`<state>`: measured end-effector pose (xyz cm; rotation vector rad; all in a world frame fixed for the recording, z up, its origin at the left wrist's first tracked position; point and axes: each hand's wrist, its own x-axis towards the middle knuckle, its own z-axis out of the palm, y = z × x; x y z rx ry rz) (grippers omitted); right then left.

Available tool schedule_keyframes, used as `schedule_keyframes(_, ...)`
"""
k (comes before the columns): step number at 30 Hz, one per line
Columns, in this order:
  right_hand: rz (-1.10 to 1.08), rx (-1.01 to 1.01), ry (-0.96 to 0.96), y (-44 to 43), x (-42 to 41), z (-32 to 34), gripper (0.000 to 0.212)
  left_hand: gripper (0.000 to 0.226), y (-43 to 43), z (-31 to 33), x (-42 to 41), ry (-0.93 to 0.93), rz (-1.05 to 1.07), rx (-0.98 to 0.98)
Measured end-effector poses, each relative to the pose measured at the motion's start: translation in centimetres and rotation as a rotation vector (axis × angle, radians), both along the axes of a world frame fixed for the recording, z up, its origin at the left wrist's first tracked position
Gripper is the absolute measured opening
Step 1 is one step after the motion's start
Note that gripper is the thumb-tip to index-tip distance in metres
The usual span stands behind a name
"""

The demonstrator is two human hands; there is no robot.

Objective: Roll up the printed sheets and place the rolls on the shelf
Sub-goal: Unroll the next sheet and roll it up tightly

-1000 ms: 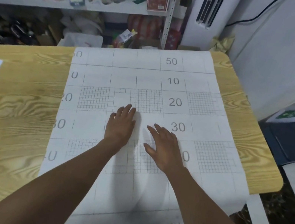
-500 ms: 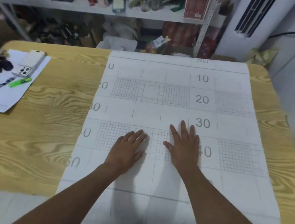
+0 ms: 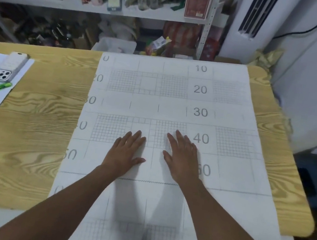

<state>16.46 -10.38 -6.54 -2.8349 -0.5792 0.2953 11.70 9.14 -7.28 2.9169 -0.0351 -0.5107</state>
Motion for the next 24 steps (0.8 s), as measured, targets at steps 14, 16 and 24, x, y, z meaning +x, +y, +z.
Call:
schedule_keyframes(14,0.142,-0.022,0.024,-2.8,-2.2,-2.2,0.064,0.044,-0.9,0.2,2.6,-0.143,0.076,0.066)
schedule_keyframes(16,0.099,-0.054,0.009,-2.2,-1.9,-2.0,0.059,0.047,-1.1,0.3,1.3,-0.139,0.021,0.007)
schedule_keyframes(24,-0.032,-0.086,-0.007,-0.5,-1.6,0.0,0.052,0.065,-1.1,0.1,-2.1,-0.068,-0.082,0.000)
